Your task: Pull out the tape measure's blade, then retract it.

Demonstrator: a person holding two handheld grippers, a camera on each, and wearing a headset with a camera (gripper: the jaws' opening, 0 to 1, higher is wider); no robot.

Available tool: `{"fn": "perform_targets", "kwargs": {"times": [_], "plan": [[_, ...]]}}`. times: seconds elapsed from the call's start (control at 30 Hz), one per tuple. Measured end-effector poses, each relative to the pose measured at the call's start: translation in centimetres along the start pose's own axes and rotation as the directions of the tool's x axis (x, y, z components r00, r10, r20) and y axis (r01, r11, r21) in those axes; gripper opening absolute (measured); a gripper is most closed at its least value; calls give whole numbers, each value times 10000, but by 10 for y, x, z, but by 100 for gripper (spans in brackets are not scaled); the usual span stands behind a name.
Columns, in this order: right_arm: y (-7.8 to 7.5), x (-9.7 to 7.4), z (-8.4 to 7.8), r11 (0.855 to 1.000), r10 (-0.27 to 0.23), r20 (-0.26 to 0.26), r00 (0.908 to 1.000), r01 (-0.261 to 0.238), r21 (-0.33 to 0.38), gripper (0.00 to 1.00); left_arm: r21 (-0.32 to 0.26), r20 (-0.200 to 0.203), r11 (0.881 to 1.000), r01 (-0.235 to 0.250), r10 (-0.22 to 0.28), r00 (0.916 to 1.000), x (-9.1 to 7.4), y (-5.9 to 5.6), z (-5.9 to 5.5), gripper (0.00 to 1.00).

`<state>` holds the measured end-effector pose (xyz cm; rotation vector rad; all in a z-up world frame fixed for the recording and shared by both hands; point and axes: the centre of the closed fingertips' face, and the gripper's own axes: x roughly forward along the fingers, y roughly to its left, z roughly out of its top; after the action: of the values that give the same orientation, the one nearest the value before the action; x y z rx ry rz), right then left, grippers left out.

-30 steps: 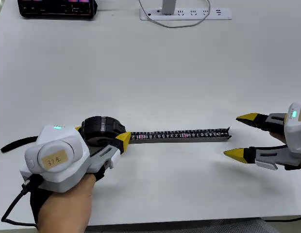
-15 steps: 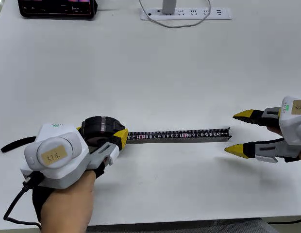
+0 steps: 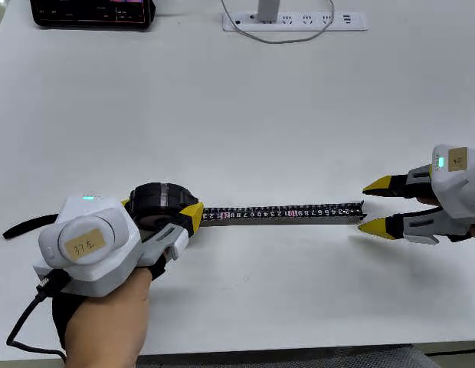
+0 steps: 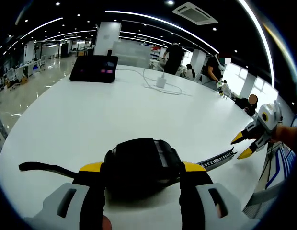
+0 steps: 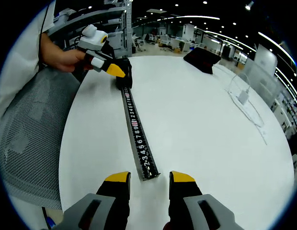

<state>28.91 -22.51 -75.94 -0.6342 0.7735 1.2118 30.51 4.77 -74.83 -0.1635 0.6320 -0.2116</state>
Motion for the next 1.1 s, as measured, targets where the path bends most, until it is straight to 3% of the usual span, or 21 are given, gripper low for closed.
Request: {"fn": "perform_targets", "kwargs": {"times": [0.27,0.6,1.1], "plan": [[1,7,-4,9955,640,-631,9960,-681,-652,22,-46,-23,10000,27,-27,10000,0,0,-1,59],[2,14,-6,9875,1058,-1040,9889,-1168,-1057,17,-87,-47,10000,36,-37,10000,1,1,-1,59],[2,18,-9,9774,1307,-1541,9794,-1533,-1453,12,-169,-70,9999,18,-19,10000,1,2,-1,59]]}}
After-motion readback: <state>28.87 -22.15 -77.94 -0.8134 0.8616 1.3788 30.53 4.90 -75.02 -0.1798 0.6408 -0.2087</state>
